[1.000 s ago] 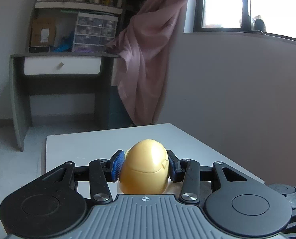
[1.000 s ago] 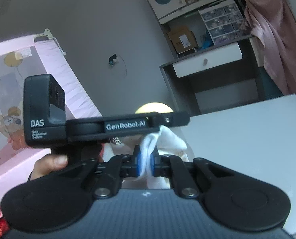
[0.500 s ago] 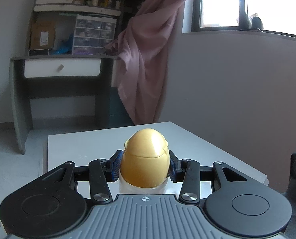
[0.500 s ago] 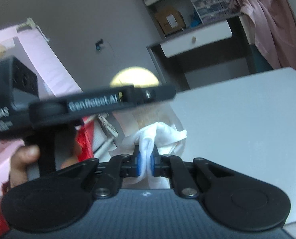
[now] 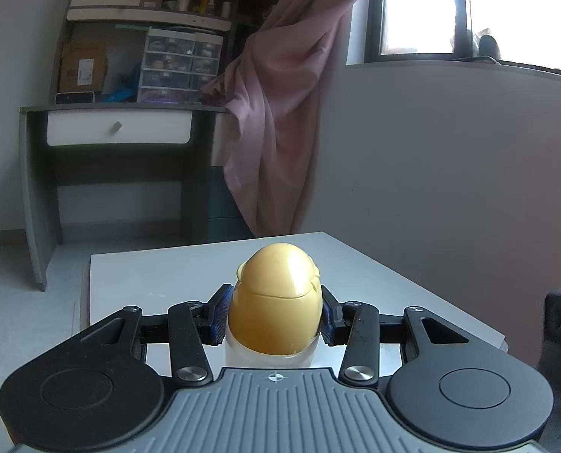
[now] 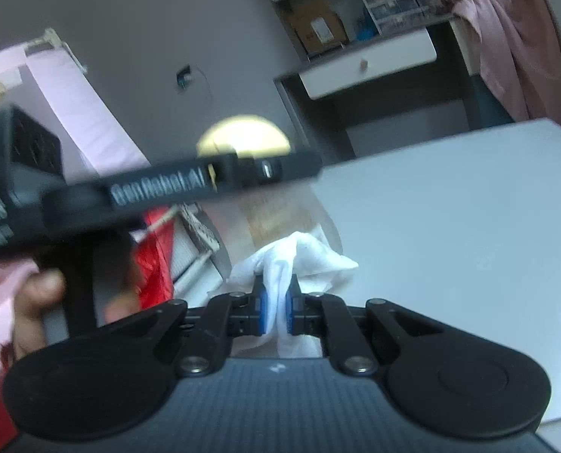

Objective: Clean container
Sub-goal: 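Wipe the bottle body with the cloth in the right gripper, then rub the cloth along the bottle's labelled side with the right gripper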

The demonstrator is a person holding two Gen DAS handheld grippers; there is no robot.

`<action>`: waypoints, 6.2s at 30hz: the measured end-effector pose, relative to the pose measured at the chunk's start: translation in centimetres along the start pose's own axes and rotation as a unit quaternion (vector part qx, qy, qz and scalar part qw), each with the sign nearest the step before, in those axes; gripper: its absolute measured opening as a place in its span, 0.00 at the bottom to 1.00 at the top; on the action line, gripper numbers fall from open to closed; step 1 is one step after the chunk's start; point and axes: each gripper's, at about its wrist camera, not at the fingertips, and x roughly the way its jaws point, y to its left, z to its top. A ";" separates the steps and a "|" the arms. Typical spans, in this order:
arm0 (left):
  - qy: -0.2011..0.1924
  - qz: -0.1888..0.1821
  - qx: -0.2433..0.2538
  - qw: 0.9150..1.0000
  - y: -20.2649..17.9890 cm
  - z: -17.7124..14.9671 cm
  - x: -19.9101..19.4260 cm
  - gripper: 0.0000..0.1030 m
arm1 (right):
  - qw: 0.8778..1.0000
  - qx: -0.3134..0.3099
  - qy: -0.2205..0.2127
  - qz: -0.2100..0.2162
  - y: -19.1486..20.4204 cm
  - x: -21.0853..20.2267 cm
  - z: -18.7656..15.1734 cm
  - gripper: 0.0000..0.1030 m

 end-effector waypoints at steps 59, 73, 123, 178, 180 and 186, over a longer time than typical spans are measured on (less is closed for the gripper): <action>0.000 -0.003 0.001 1.000 0.1 -0.1 0.3 0.45 | 1.000 0.002 0.027 -0.013 -2.7 1.2 -0.5 0.10; -0.002 -0.003 -0.001 1.000 1.1 -0.1 0.1 0.45 | 1.000 -0.012 -0.022 0.006 -1.6 -0.6 2.2 0.10; -0.018 -0.013 -0.006 1.000 2.9 -1.2 -0.2 0.45 | 1.000 0.004 0.004 -0.012 -4.1 1.5 1.0 0.10; -0.016 -0.013 0.001 1.000 1.4 -1.4 -0.2 0.46 | 0.999 0.016 0.017 -0.025 -5.2 3.0 0.5 0.09; -0.016 -0.013 0.001 1.000 1.4 -1.4 -0.2 0.46 | 0.999 0.017 0.017 -0.026 -5.1 3.0 0.6 0.10; -0.005 -0.003 0.007 1.000 1.4 -1.5 0.2 0.46 | 1.000 0.013 0.004 -0.017 -4.5 2.2 1.3 0.10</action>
